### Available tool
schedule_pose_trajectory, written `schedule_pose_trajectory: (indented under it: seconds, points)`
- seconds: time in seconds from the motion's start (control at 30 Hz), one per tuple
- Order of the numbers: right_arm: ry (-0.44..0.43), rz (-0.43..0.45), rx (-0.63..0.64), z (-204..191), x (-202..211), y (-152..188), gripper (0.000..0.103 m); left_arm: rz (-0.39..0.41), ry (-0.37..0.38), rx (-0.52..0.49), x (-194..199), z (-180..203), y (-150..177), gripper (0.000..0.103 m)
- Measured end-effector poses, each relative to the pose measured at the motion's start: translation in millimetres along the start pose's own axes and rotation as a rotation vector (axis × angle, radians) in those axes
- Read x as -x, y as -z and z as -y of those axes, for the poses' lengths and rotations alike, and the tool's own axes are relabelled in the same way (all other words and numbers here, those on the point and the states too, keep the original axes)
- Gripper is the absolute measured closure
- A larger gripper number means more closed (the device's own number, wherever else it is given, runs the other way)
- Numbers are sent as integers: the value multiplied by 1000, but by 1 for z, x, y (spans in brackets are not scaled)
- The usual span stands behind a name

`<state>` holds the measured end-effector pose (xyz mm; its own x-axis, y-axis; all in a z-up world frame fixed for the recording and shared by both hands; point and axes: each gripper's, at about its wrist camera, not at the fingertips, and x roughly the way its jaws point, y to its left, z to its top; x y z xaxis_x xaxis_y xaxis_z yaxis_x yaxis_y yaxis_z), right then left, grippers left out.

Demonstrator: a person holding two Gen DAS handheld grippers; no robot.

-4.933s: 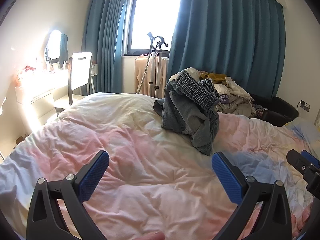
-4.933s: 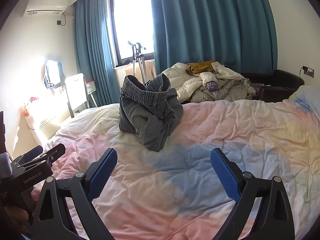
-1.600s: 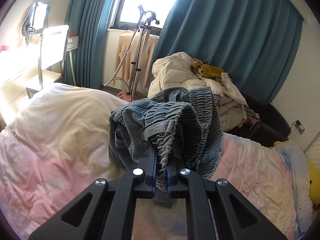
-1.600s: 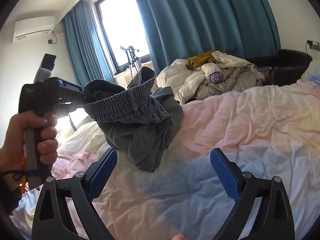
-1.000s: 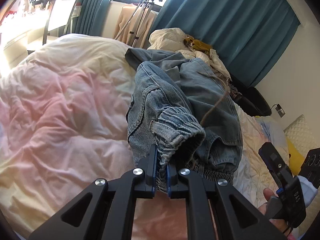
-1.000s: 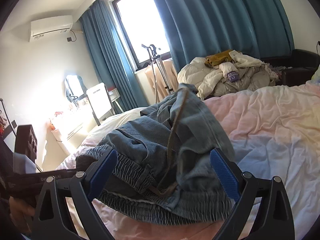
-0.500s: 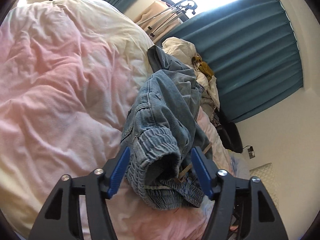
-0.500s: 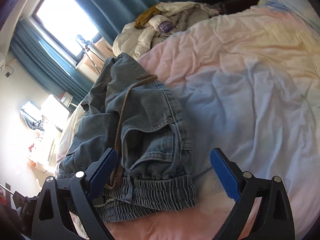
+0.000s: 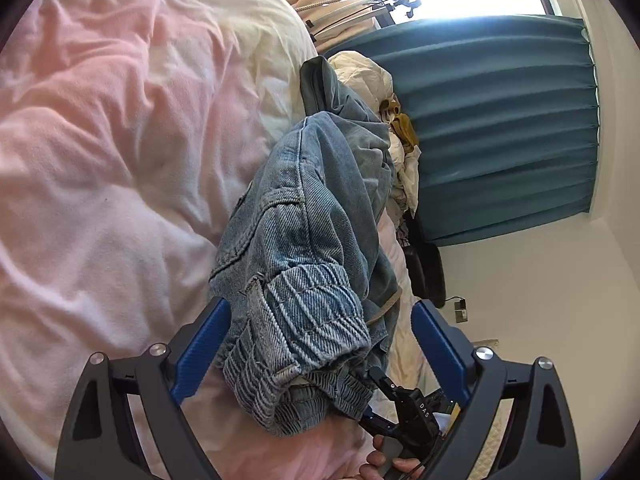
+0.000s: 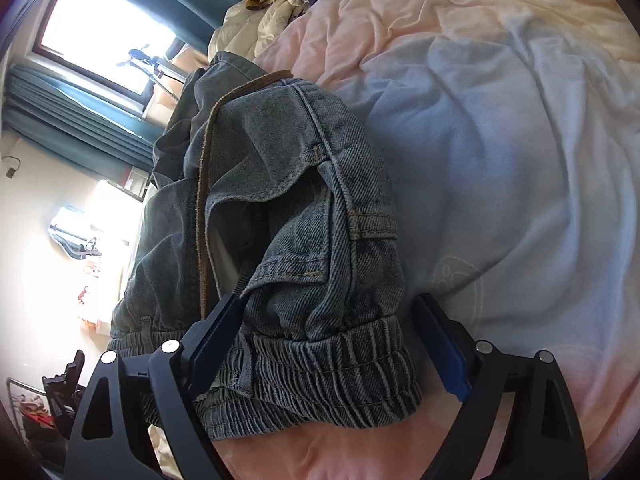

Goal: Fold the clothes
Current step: 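Grasp the other cuff with the right tool while the left tool holds its cuff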

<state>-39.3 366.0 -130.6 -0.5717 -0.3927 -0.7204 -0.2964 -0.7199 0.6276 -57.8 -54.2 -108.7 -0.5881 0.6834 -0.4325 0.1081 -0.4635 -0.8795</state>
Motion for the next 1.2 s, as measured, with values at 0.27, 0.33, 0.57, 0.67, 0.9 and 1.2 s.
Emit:
schedule_pose_trajectory:
  seconds: [0.27, 0.33, 0.57, 0.67, 0.9, 1.2]
  points:
    - [-36, 97, 153, -38, 23, 9, 35, -57, -115, -45, -25, -3, -3, 31]
    - [-9, 51, 107, -27, 12, 9, 48, -54, -146, -58, -30, -3, -4, 51]
    - [3, 60, 87, -24, 23, 23, 75, 22, -164, -150, -17, 24, -22, 90]
    - [-83, 51, 89, -31, 31, 41, 78, 56, -137, -185, 3, 47, -37, 91]
    - [-378, 15, 55, -74, 49, 80, 80, 157, -82, -318, 81, 112, -97, 91]
    - [-557, -129, 267, -201, 28, 156, 81, 269, -105, -421, 183, 150, -164, 91]
